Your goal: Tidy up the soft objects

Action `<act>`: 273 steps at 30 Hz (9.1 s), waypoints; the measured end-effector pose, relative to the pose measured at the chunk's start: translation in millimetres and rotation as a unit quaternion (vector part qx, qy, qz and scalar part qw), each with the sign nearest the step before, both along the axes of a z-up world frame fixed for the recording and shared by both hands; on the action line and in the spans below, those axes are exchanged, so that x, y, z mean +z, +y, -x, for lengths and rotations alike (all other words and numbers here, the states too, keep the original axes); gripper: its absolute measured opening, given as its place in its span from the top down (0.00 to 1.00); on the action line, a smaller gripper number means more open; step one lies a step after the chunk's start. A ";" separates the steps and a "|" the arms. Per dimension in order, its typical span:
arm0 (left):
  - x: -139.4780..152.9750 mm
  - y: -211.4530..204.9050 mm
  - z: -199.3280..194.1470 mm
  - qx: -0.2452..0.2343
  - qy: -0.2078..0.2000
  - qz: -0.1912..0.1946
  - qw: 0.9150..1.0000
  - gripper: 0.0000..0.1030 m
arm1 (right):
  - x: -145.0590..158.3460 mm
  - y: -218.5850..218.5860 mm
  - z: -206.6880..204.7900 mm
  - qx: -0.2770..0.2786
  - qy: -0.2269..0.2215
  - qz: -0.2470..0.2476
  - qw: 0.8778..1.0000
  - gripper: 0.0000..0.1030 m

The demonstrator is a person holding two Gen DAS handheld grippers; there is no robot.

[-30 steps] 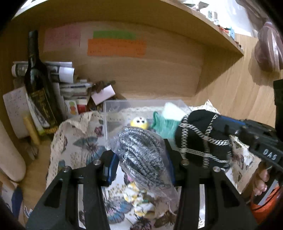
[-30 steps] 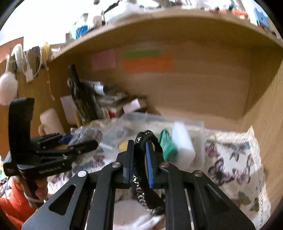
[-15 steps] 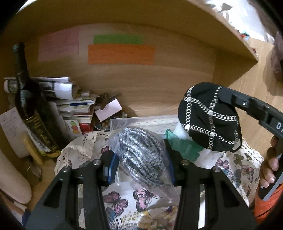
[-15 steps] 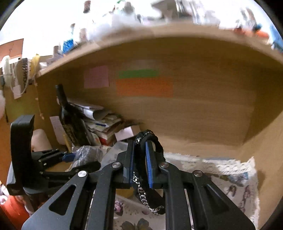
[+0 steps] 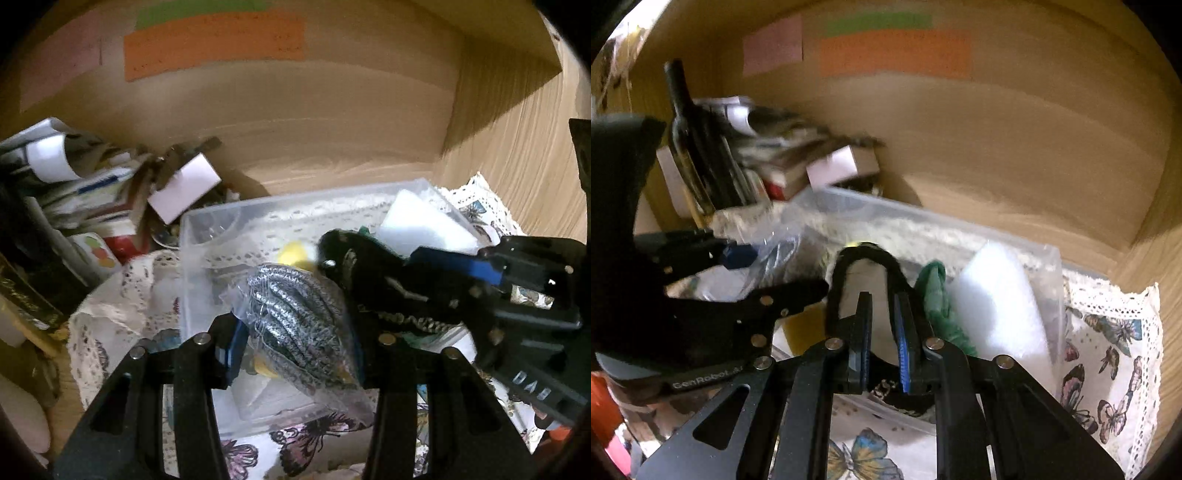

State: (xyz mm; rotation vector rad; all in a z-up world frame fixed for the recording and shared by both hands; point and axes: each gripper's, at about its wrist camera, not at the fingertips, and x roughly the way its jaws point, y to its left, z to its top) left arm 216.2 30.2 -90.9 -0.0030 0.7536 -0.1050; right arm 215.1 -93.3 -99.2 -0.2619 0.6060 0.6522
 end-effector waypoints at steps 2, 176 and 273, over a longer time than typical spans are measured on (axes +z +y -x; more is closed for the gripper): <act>-3.4 -1.8 -2.5 0.000 0.007 0.000 1.000 0.56 | -4.9 0.6 -4.1 -0.001 0.010 0.006 1.000 0.89; 75.0 11.3 129.9 0.038 -0.191 0.035 0.980 0.22 | 78.0 -62.3 95.7 -0.023 -0.139 -0.107 0.984 0.20; 77.4 -10.0 215.4 0.040 -0.269 0.036 0.962 0.00 | 75.8 -84.4 160.3 -0.052 -0.181 -0.155 0.970 0.00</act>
